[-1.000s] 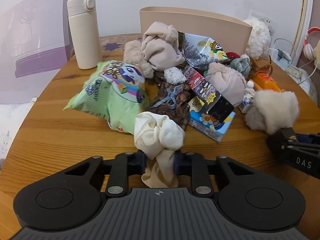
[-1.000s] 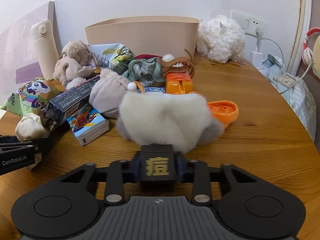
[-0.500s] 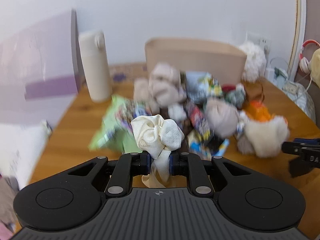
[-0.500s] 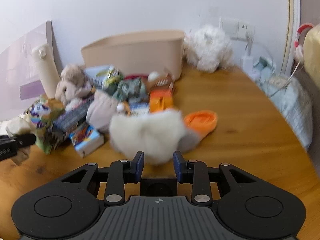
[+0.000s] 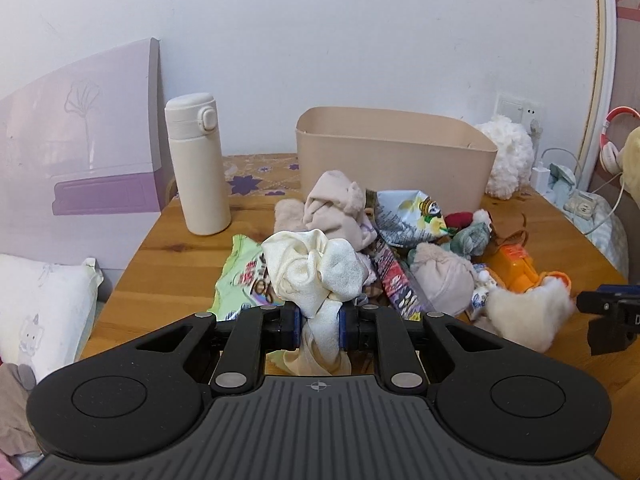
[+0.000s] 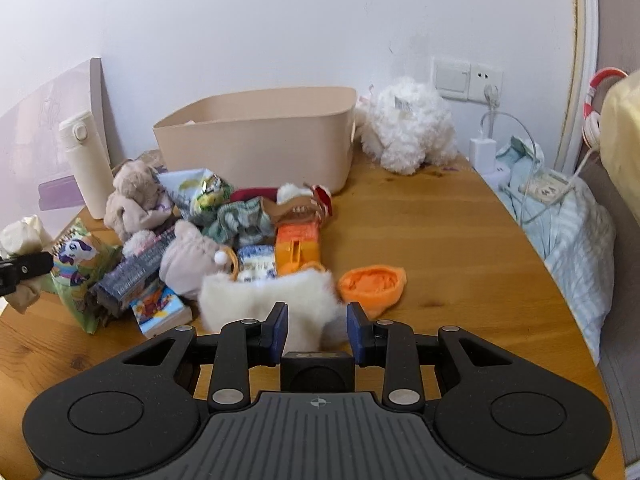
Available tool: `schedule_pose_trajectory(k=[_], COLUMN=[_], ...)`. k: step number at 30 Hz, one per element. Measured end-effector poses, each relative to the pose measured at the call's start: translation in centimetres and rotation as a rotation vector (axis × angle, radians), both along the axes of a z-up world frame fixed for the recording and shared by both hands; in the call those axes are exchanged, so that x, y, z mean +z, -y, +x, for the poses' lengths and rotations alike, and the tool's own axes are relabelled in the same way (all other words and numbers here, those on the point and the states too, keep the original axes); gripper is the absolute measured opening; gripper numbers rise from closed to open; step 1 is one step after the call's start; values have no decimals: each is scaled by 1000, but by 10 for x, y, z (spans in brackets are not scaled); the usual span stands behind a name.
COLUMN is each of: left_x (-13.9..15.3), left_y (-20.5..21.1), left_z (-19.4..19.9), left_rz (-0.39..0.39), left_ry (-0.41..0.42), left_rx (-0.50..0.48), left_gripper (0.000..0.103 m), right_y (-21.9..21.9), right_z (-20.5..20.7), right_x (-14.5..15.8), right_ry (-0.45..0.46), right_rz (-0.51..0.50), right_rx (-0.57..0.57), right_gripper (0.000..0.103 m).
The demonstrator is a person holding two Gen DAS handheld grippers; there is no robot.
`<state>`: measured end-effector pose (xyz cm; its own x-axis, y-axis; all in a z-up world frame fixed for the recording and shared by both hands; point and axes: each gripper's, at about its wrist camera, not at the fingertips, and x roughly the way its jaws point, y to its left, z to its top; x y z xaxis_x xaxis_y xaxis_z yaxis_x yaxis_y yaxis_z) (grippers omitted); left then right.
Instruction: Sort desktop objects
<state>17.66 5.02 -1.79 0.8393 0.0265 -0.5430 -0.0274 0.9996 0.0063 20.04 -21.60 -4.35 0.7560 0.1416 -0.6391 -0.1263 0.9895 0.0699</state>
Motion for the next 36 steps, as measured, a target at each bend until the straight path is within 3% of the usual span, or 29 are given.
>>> schedule_pose_trajectory(k=[16, 36], left_x=[60, 102], left_y=[6, 18], left_z=[57, 154], left_rz=[7, 97], left_ry=[71, 112], left_rx=[-53, -31], left_gripper=[16, 17], right_y=[11, -8], right_z=[54, 157], right_x=[58, 125], right_ry=[34, 89], right_rz=[-28, -17], right_rx=[35, 72], right_gripper=[29, 29])
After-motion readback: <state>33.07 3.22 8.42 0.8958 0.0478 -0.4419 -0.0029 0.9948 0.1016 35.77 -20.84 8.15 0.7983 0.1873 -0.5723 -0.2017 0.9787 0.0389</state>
